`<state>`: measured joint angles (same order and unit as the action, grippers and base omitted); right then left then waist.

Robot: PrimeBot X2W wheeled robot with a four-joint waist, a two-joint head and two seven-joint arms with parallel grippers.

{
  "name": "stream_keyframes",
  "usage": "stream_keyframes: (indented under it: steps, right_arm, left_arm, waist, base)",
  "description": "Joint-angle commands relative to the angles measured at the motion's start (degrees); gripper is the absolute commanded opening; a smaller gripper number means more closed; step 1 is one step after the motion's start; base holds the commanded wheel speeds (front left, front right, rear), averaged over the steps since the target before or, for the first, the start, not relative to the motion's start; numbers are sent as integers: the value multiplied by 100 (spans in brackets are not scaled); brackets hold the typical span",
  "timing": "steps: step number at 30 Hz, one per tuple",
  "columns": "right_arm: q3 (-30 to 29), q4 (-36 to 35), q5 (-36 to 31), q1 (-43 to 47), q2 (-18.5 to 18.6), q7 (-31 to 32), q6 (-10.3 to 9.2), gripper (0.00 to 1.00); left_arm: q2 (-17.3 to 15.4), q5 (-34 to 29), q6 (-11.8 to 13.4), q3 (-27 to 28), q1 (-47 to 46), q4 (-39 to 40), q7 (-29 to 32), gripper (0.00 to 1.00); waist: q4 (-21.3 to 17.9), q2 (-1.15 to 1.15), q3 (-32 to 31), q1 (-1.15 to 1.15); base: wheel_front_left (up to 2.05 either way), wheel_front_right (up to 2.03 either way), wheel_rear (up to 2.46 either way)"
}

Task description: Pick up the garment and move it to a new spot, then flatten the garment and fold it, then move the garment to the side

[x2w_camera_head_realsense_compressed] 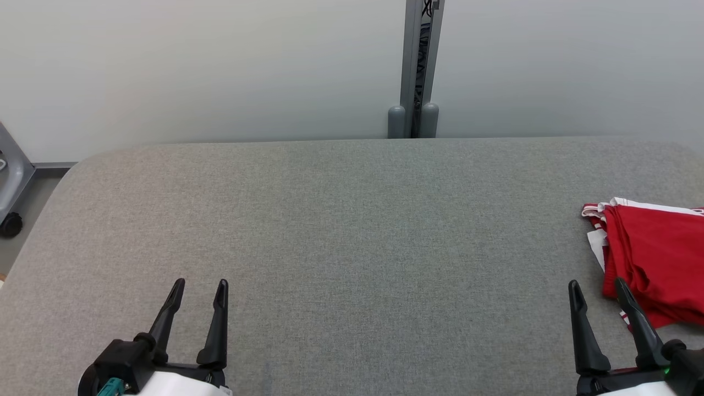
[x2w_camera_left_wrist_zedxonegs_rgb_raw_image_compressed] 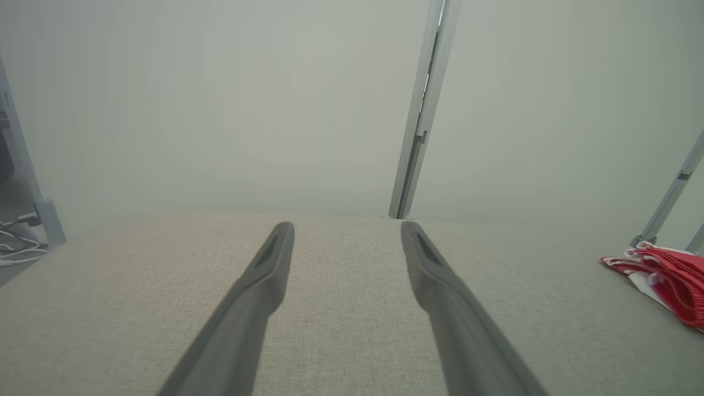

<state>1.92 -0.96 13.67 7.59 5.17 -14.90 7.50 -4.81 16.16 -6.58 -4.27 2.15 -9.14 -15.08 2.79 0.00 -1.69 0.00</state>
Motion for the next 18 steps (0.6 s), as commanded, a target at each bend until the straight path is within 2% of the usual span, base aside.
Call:
stream_keyframes:
  steps: [1,2,3,6,18]
  right_arm:
    - [-26,21,2,-37,-12,-40,-1,100]
    - [-22,27,-6,-50,-17,-40,-1,100]
    - [10,20,3,4,-15,1,0,0]
    - [50,140,49,47,-44,18,0,0]
    - [78,437,1395,-285,-23,336,0,0]
  left_arm:
    - [-16,-17,-39,37,12,-10,-7,100]
    - [-5,0,-40,14,7,-41,-7,100]
    - [9,6,-28,-5,2,-58,0,0]
    - [44,52,-28,-20,42,-195,15,0]
    - [67,1299,-34,256,36,-89,335,0]
  waist:
    - [-1,0,4,0]
    - [-1,0,11,0]
    - [-2,0,10,0]
    - [-4,0,12,0]
    - [-30,0,28,0]
  base:
    - [0,0,0]
    - [0,0,0]
    - [0,0,0]
    - [0,0,0]
    - [0,0,0]
